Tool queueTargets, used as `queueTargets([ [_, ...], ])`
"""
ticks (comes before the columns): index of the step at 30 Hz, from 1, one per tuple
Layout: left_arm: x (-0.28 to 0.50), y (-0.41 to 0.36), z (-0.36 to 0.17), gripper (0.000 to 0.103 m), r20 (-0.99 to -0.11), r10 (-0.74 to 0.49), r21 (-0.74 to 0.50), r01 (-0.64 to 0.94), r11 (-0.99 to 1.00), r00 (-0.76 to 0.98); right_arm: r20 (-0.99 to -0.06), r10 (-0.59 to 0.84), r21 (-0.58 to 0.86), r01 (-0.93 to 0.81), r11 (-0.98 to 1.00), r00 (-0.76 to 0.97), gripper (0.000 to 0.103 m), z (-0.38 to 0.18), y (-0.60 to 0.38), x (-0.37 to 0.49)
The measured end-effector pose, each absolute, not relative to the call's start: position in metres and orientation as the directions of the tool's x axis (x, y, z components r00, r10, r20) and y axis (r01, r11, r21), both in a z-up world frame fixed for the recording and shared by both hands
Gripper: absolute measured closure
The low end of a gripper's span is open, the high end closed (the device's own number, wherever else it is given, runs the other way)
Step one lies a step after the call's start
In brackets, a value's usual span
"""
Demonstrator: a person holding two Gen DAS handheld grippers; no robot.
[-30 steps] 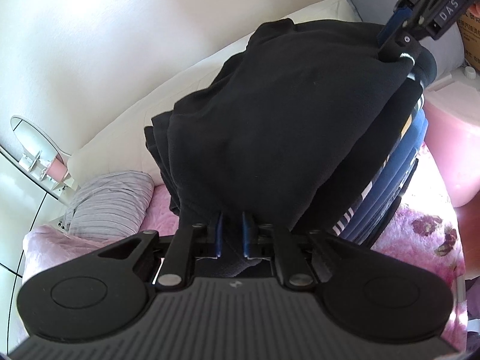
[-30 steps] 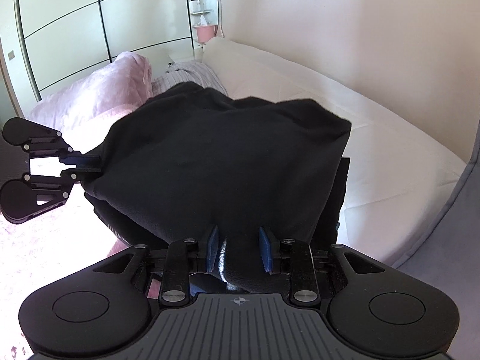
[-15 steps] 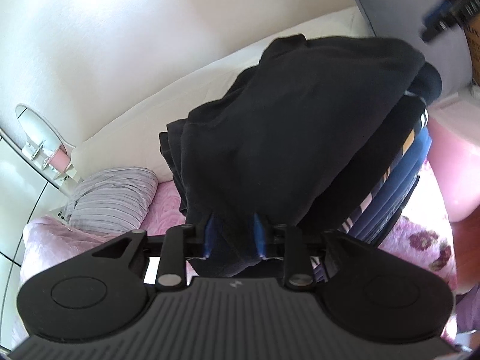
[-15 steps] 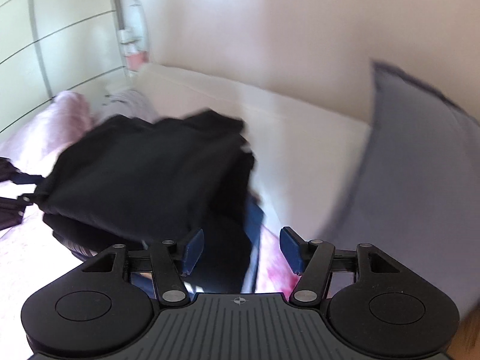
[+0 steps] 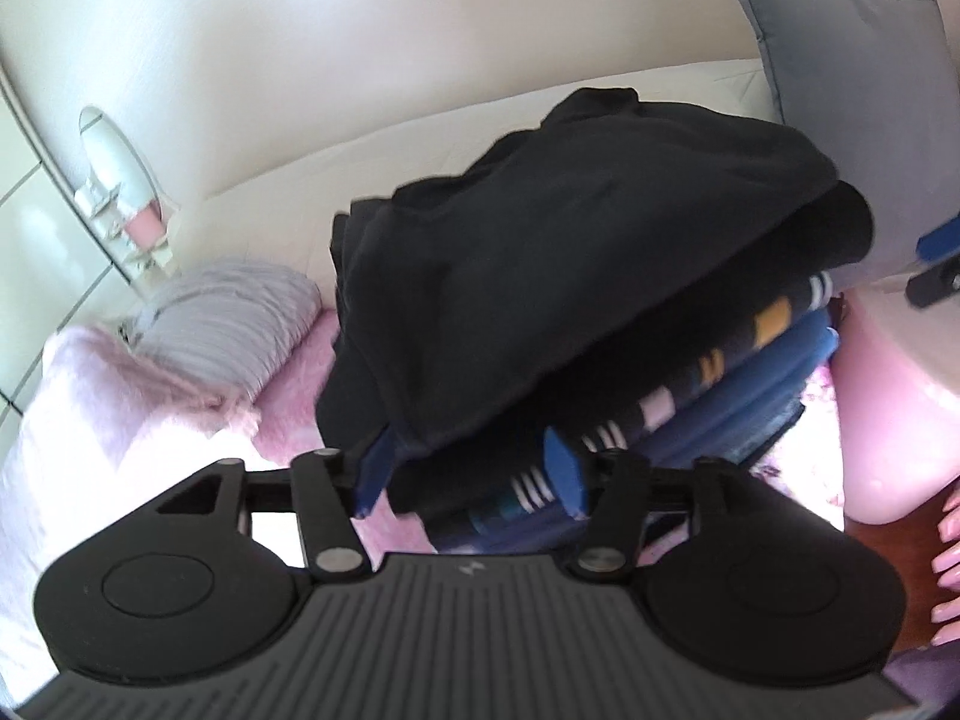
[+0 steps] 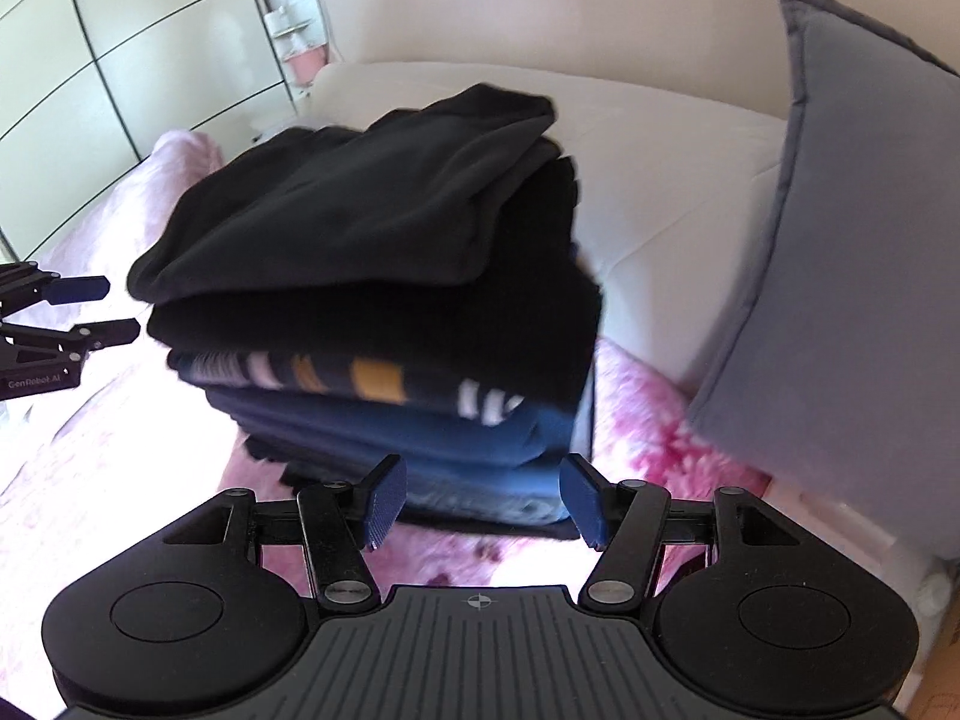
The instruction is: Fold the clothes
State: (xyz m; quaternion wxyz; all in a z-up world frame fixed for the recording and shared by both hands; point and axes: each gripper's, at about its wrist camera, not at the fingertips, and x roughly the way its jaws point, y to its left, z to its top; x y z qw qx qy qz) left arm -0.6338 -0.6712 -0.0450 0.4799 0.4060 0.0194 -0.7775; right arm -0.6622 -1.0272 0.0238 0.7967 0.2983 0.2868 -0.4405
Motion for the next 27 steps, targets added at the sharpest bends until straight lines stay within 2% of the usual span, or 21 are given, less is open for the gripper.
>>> queueTargets([
  [3,-0.628,-0.656,-0.045,0.031,-0.663,-0.719,0.306,0.8,-0.516,-0.209,-0.71,-0.553,0.207,0.88,0.427,0.436,0.043,0.031,-1.004,-0.657],
  [5,-0.62,-0.647,-0.043,0.019,-0.674,-0.706,0.252,0.832,-0.495,-0.216,-0.708,-0.57,0.191,0.89,0.414,0.417,0.039,0.035,-0.99,-0.651],
  [7,-0.609,-0.638,-0.041,0.012,-0.683,-0.693,0.188,0.861,-0.473,-0.232,-0.706,-0.587,0.171,0.9,0.402,0.396,0.021,0.038,-0.976,-0.642],
  [10,-0.591,-0.616,-0.035,0.002,-0.678,-0.688,0.131,0.879,-0.459,-0.259,-0.7,-0.618,0.14,0.917,0.374,0.359,0.019,0.043,-0.95,-0.625],
  [17,-0.536,-0.548,-0.026,0.002,-0.616,-0.719,0.066,0.889,-0.453,-0.321,-0.679,-0.671,0.143,0.949,0.279,0.3,0.019,0.062,-0.865,-0.581],
  [21,-0.512,-0.517,-0.022,0.002,-0.6,-0.713,0.007,0.888,-0.459,-0.364,-0.665,-0.683,0.135,0.948,0.288,0.302,0.019,0.073,-0.82,-0.564],
  [27,-0.494,-0.489,-0.014,0.002,-0.582,-0.717,-0.005,0.884,-0.468,-0.383,-0.682,-0.667,0.139,0.949,0.282,0.299,0.019,0.076,-0.791,-0.558],
])
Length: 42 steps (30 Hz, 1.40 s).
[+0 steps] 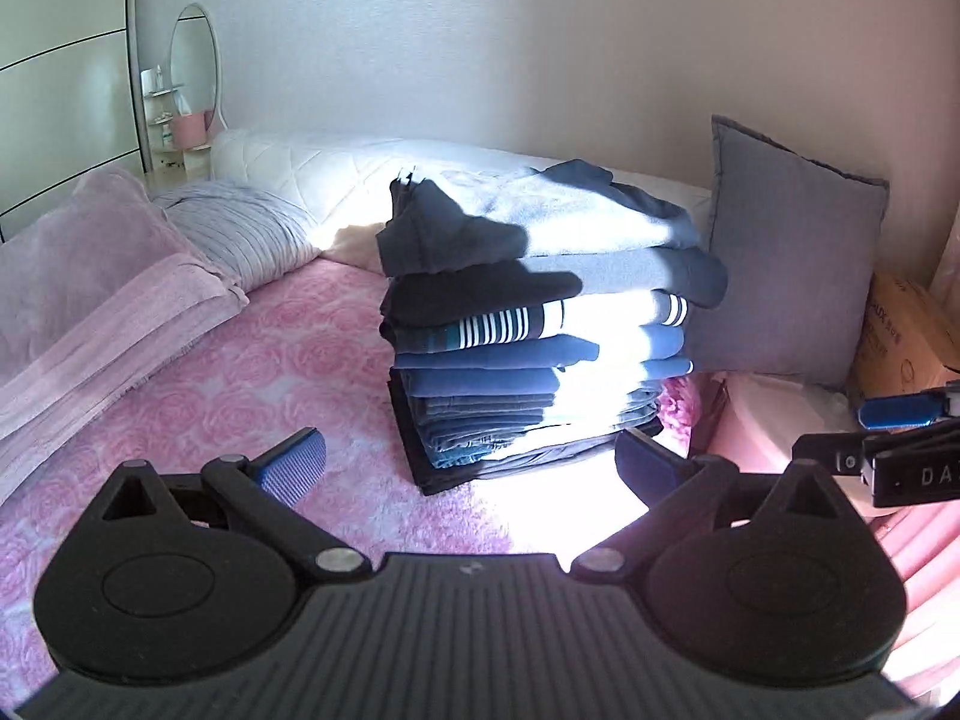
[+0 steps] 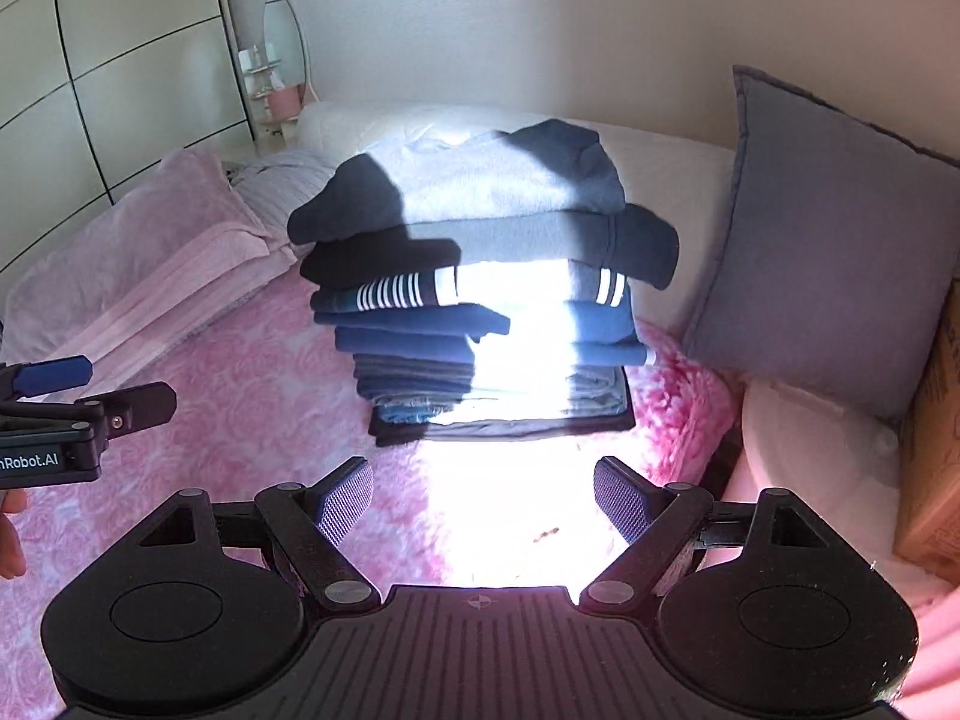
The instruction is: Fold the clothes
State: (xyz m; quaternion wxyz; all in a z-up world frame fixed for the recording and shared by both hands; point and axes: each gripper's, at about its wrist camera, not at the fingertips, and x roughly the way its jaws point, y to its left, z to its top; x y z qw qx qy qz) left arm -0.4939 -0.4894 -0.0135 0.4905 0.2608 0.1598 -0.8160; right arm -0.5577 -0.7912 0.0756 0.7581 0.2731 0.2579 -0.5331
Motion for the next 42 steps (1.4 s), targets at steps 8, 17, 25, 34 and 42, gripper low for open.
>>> queueTargets([
  [8,-0.513,-0.475,-0.013,0.002,-0.597,-0.738,0.018,0.915,-0.404,-0.314,-0.668,-0.674,0.12,0.94,0.32,0.315,0.019,0.081,-0.795,-0.576],
  [17,-0.573,-0.465,-0.019,0.002,-0.644,-0.725,-0.022,0.954,-0.301,-0.243,-0.646,-0.674,0.071,0.908,0.413,0.357,0.019,0.086,-0.825,-0.627],
  [25,-0.598,-0.45,-0.021,0.002,-0.665,-0.729,0.024,0.971,-0.239,-0.163,-0.665,-0.651,0.071,0.898,0.433,0.366,0.019,0.077,-0.842,-0.646],
  [34,-0.607,-0.45,-0.022,0.013,-0.67,-0.725,0.02,0.972,-0.234,-0.161,-0.674,-0.636,0.044,0.879,0.474,0.376,0.019,0.077,-0.84,-0.638],
  [42,-0.612,-0.457,-0.02,0.004,-0.662,-0.735,0.019,0.977,-0.21,-0.145,-0.685,-0.635,0.04,0.889,0.456,0.357,0.019,0.074,-0.845,-0.637],
])
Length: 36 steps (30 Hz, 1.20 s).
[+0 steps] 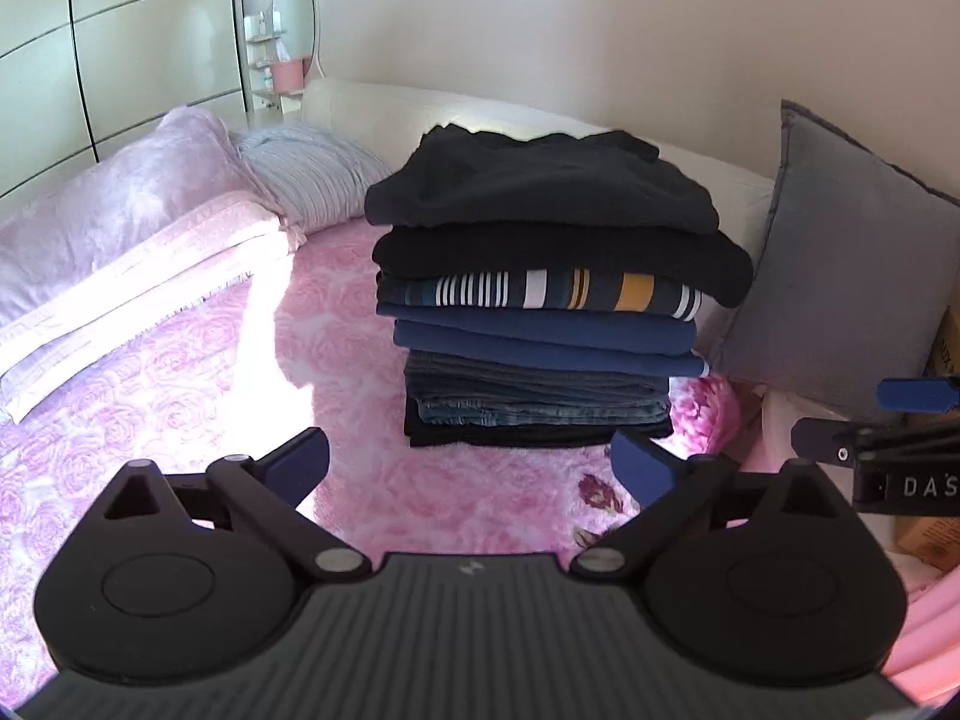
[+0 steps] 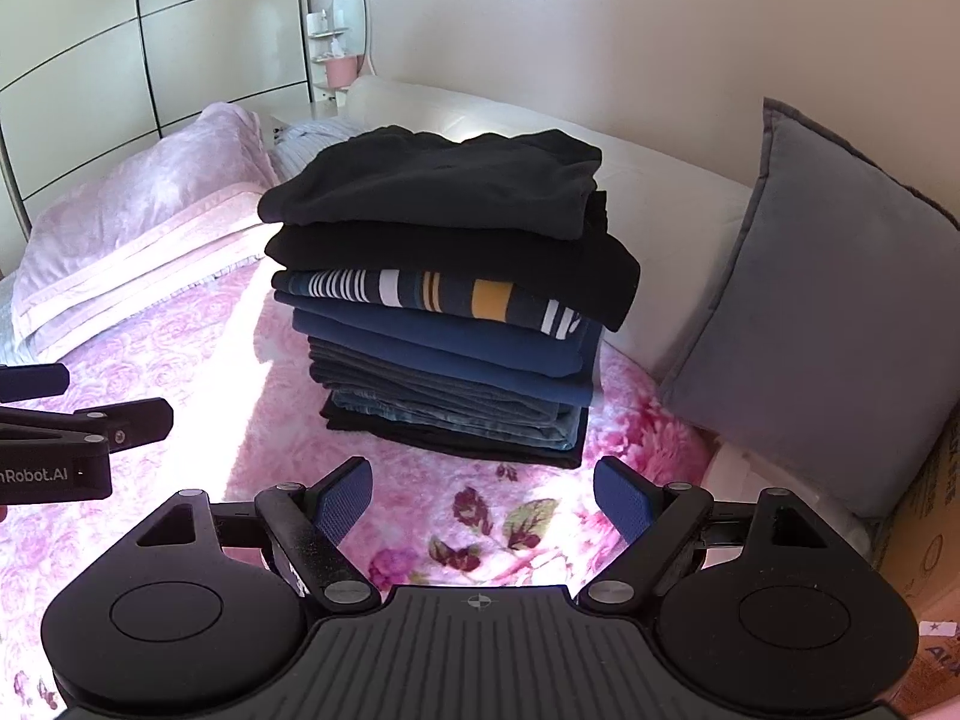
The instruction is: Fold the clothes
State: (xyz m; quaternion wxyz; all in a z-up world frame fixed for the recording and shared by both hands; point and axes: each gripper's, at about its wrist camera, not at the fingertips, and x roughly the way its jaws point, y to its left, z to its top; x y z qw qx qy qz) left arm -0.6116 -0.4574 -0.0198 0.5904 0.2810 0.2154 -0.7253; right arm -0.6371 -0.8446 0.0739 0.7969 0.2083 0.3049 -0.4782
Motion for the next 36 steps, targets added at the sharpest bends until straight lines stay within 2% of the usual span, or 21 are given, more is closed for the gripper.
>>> queueTargets([
  [36,-0.621,-0.47,-0.036,0.002,-0.698,-0.703,0.007,0.98,-0.2,-0.139,-0.689,-0.628,0.046,0.886,0.46,0.362,0.019,0.073,-0.853,-0.628],
])
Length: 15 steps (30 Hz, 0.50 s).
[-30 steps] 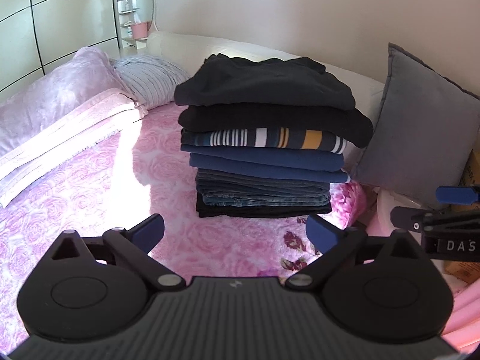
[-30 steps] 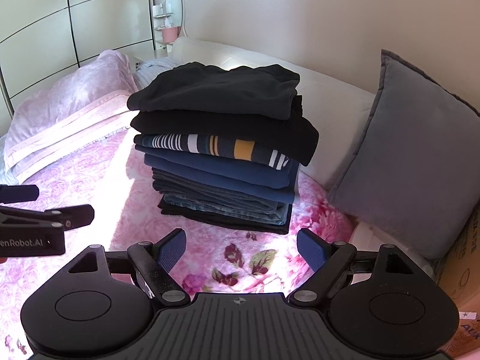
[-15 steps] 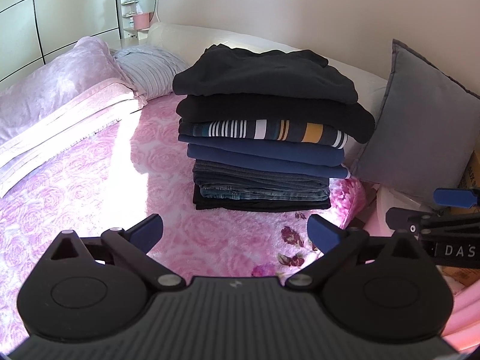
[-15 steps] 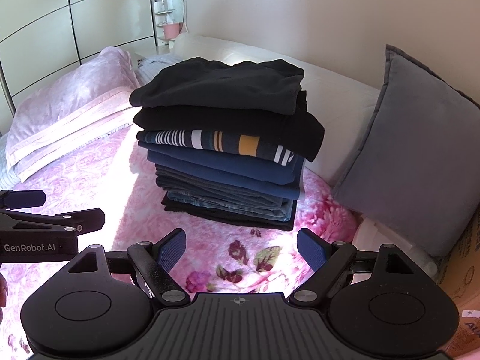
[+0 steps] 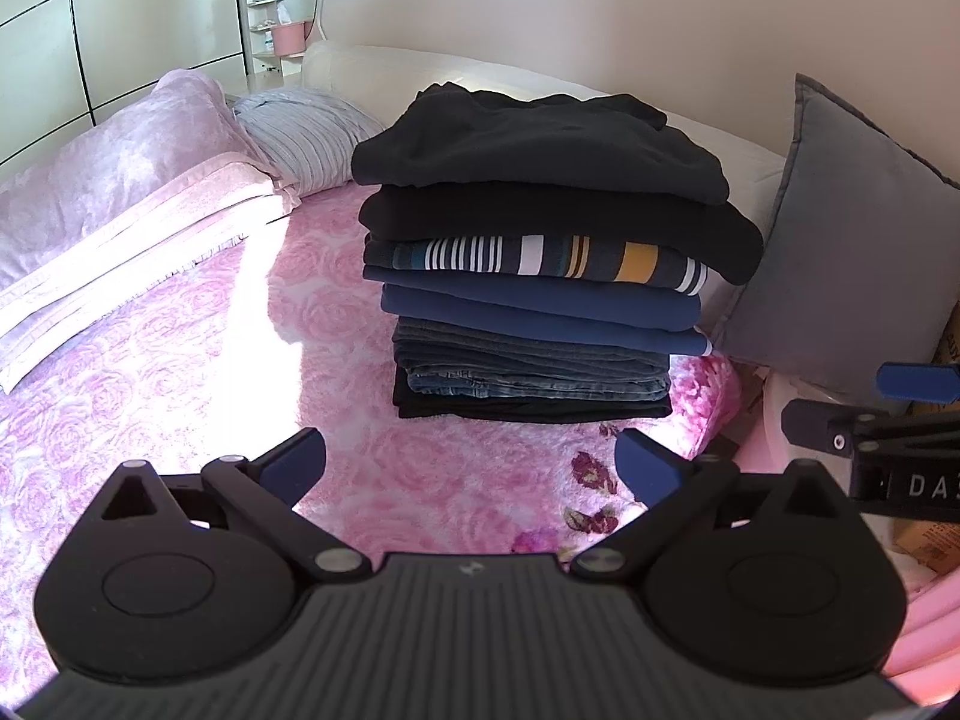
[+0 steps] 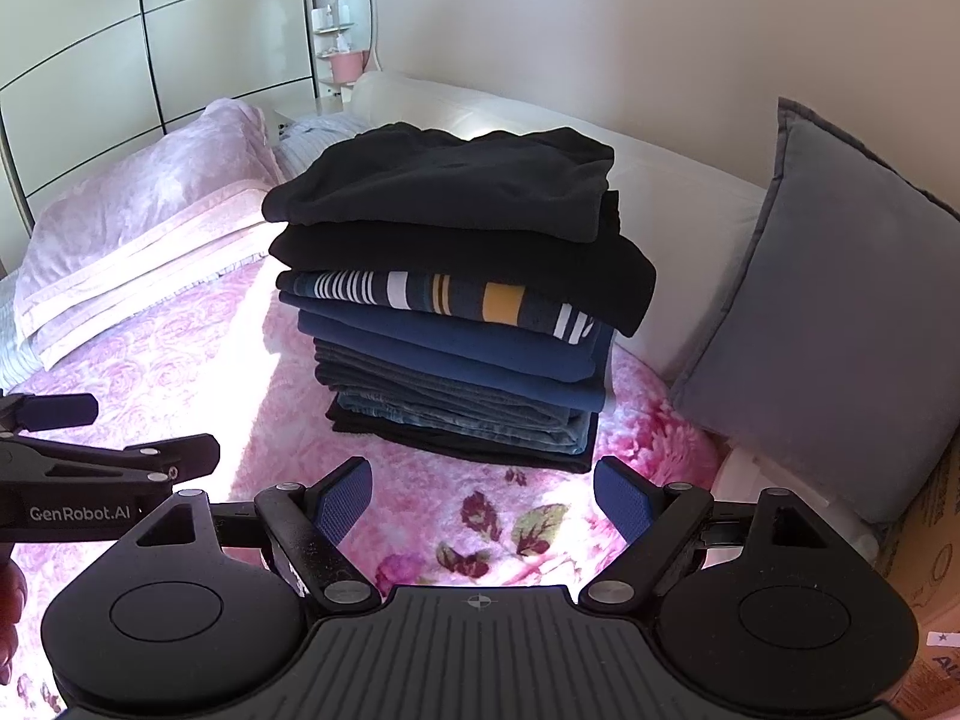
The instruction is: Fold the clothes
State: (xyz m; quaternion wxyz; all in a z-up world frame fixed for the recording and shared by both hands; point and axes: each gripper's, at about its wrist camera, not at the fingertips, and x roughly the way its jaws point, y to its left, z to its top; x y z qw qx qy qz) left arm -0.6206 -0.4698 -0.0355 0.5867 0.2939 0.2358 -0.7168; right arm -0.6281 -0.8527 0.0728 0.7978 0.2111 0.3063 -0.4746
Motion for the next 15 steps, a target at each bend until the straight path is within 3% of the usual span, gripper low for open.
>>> queueTargets([
  [15,-0.6303,-0.4795,-0.0378,0.002,-0.698,-0.7,0.011,0.975,-0.221,-0.151,-0.688,-0.63,0.048,0.889,0.455,0.36,0.019,0.0729,-0.8621,-0.6296],
])
